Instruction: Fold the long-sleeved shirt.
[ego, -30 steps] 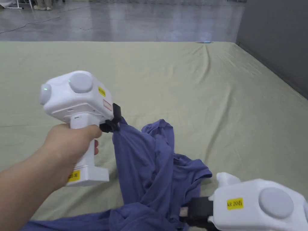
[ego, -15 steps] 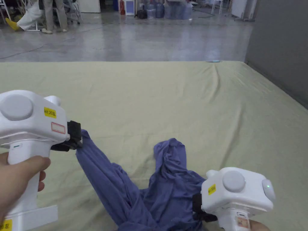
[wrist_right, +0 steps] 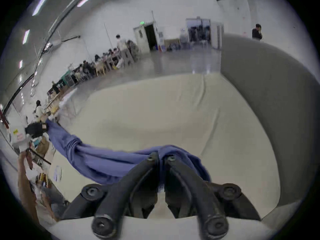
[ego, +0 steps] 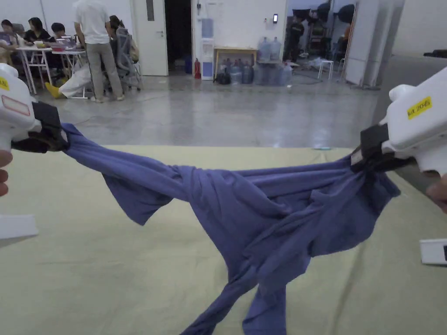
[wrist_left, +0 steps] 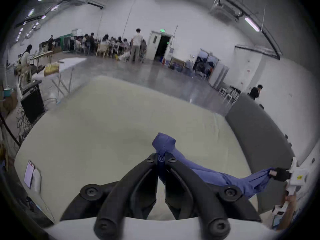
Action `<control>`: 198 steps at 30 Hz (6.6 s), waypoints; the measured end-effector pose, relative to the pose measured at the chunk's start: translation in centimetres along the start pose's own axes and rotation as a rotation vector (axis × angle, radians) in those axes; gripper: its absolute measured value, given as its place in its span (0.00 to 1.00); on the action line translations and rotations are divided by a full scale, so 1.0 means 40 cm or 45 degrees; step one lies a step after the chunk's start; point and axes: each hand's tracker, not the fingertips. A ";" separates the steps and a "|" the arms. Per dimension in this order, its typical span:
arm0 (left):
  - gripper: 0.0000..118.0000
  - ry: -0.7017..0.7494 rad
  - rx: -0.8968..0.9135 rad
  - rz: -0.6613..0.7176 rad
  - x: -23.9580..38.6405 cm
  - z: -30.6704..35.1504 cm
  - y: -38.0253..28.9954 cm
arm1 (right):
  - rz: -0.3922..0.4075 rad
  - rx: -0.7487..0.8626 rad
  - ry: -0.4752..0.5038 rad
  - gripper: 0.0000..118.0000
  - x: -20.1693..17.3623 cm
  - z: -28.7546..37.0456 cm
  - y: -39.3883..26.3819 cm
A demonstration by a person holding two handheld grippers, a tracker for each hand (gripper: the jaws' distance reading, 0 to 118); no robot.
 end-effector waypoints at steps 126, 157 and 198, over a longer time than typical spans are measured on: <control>0.00 0.027 0.119 -0.043 -0.011 0.019 0.017 | -0.097 -0.052 0.002 0.00 0.074 0.011 0.102; 0.00 0.071 -0.151 -0.036 -0.163 -0.176 -0.353 | 0.081 -0.151 0.050 0.00 0.130 -0.296 -0.285; 0.98 0.021 -0.519 -0.057 -0.298 0.174 -0.831 | -0.143 -0.434 0.077 0.83 0.195 -0.037 -0.791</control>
